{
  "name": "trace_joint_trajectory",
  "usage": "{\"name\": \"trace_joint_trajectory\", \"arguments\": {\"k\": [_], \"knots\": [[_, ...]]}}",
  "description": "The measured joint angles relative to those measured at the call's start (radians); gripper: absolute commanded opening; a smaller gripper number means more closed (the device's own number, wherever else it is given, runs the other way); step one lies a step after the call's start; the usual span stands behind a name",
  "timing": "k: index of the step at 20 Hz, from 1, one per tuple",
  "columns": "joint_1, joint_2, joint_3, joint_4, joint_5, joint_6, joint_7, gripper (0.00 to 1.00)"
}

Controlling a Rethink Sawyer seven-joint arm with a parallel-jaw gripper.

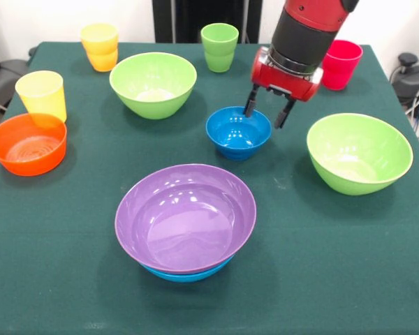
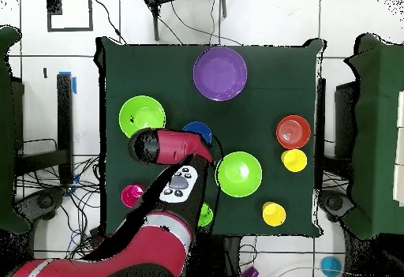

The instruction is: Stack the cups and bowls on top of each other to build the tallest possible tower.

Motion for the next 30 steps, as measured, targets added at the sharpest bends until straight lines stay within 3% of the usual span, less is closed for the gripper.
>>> {"name": "trace_joint_trajectory", "arguments": {"k": [21, 22, 30], "knots": [[-0.042, 0.094, 0.02, 0.0, 0.0, -0.078, 0.0, 1.0], [-0.042, 0.095, 0.02, -0.001, 0.0, -0.086, 0.0, 0.0], [-0.048, 0.074, 0.005, -0.003, 0.0, -0.105, 0.0, 0.0]]}}
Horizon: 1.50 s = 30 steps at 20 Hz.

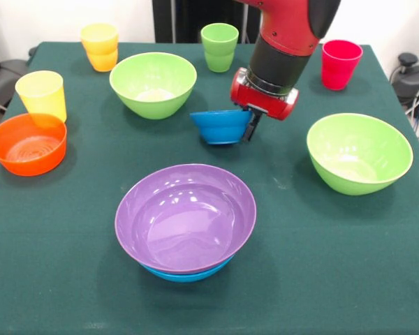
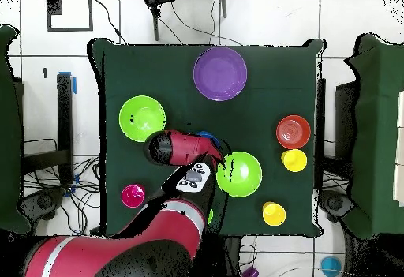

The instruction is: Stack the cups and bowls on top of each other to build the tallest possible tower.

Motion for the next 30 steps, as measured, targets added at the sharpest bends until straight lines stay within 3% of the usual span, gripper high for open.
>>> {"name": "trace_joint_trajectory", "arguments": {"k": [11, 17, 24, 30], "knots": [[-0.014, -0.017, 0.013, 0.003, -0.002, 0.001, 0.0, 0.0], [-0.045, -0.091, 0.015, -0.004, -0.016, 0.058, 0.0, 0.0], [-0.096, -0.172, 0.014, -0.09, -0.032, 0.247, 0.0, 0.0], [-0.155, -0.203, 0.018, -0.238, -0.044, 0.386, 0.0, 0.0]]}}
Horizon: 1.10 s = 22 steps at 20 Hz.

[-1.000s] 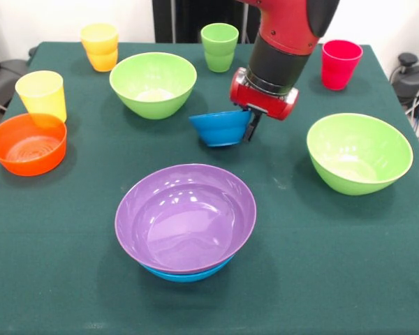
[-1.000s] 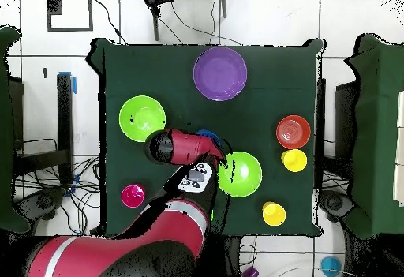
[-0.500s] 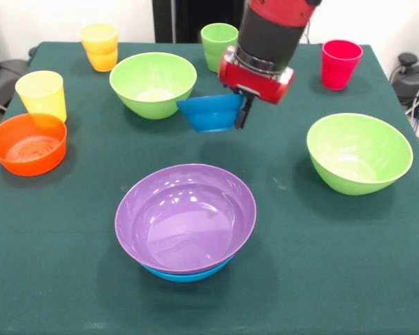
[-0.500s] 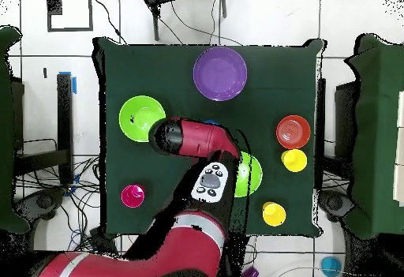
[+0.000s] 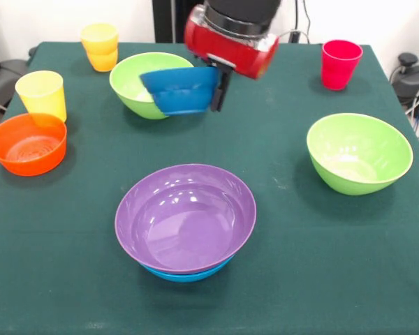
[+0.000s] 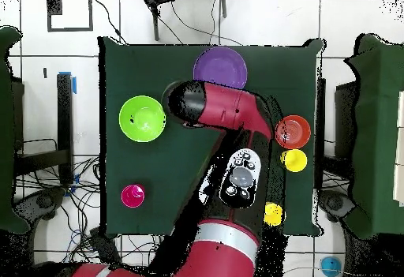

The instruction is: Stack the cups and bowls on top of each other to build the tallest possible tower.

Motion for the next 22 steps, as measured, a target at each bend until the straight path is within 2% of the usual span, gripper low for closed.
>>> {"name": "trace_joint_trajectory", "arguments": {"k": [3, 8, 10, 11, 15, 22], "knots": [[-0.025, 0.004, 0.002, -0.082, -0.007, 0.047, 0.0, 0.0], [-0.068, 0.054, 0.005, -0.283, -0.01, 0.157, 0.0, 0.0], [-0.082, 0.088, 0.007, -0.377, -0.011, 0.21, 0.0, 0.0], [-0.092, 0.122, 0.008, -0.461, -0.012, 0.261, 0.0, 0.0], [-0.1, 0.198, 0.009, -0.627, -0.013, 0.385, 0.0, 0.0], [-0.088, 0.302, 0.011, -0.815, 0.005, 0.615, 0.0, 0.0]]}}
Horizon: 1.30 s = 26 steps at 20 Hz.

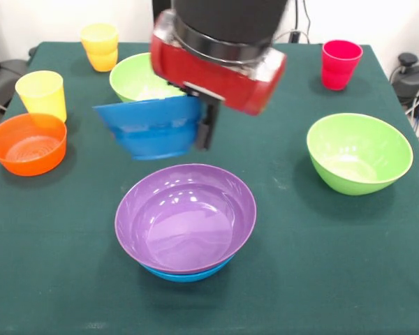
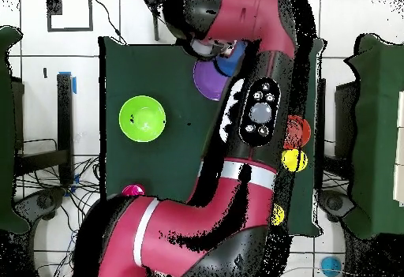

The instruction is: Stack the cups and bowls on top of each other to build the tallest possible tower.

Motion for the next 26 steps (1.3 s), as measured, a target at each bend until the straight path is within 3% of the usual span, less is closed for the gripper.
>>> {"name": "trace_joint_trajectory", "arguments": {"k": [2, 12, 20, 26], "knots": [[0.008, 0.038, 0.0, -0.06, 0.012, 0.072, 0.0, 0.0], [0.019, 0.136, -0.028, -0.219, 0.059, 0.236, 0.0, 0.0], [-0.002, 0.241, -0.162, -0.387, 0.187, 0.284, 0.0, 0.0], [-0.035, 0.311, -0.345, -0.472, 0.343, 0.284, 0.0, 0.0]]}}
